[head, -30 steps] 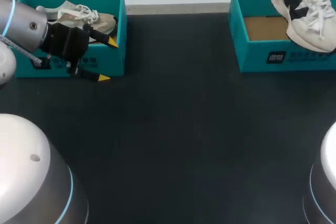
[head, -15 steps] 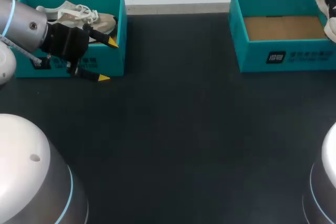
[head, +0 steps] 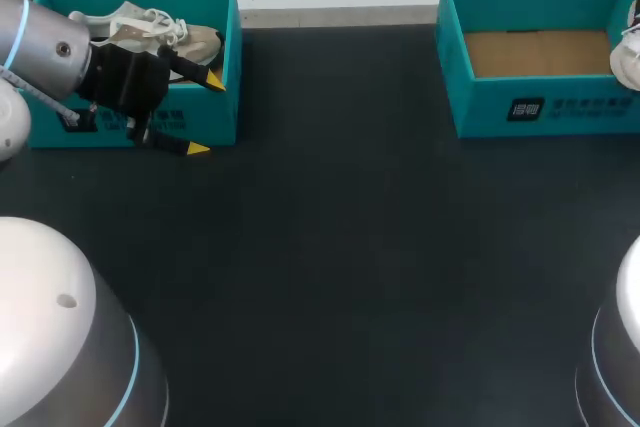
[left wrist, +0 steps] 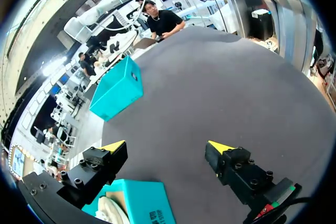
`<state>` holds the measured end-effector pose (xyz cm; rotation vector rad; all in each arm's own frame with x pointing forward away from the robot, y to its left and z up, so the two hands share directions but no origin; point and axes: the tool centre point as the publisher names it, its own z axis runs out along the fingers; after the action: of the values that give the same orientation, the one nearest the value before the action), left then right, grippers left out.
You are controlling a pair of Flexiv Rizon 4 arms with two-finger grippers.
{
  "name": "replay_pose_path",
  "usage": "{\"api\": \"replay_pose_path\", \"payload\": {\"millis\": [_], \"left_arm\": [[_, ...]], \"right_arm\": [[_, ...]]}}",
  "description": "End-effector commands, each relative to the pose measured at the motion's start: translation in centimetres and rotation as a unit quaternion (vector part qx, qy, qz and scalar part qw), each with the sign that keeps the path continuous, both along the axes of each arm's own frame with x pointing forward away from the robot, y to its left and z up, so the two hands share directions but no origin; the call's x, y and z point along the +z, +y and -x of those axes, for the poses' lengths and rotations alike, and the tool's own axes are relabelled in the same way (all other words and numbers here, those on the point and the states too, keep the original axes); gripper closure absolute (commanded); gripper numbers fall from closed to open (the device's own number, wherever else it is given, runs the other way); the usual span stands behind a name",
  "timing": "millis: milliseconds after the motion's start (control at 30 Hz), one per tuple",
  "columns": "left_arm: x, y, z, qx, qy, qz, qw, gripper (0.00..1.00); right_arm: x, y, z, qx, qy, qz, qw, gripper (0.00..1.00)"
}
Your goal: Take the shoe out of the shoebox, open the shoe tongue, remove and reinsert the insole, then place the shoe into the shoebox
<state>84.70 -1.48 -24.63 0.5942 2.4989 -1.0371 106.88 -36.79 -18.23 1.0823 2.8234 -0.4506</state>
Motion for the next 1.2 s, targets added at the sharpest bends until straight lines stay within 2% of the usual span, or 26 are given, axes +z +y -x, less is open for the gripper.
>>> {"api": "replay_pose_path", "payload": {"millis": [33, 100, 133, 933, 1200], "left_arm": [[0.0, 0.0, 0.1, 0.001, 0.0, -0.002, 1.0, 0.0], [0.0, 0.0, 0.1, 0.001, 0.0, -0.002, 1.0, 0.0], [0.0, 0.0, 0.1, 0.001, 0.0, -0.002, 1.0, 0.0], [0.0, 0.0, 0.1, 0.001, 0.0, -0.002, 1.0, 0.0], [0.0, 0.0, 0.1, 0.001, 0.0, -0.002, 1.0, 0.0]], "right_arm": [[0.2, -0.2, 1.0, -0.434, -0.135, -0.052, 0.889, 1.0], [0.3, -0.2, 1.6, -0.517, -0.174, -0.057, 0.836, 1.0], [0.2, -0.4, 1.8, -0.536, -0.183, -0.064, 0.822, 1.0], [0.0, -0.2, 1.8, -0.536, -0.18, -0.073, 0.821, 1.0], [-0.5, 0.5, 2.2, -0.527, -0.201, -0.079, 0.822, 1.0]]}}
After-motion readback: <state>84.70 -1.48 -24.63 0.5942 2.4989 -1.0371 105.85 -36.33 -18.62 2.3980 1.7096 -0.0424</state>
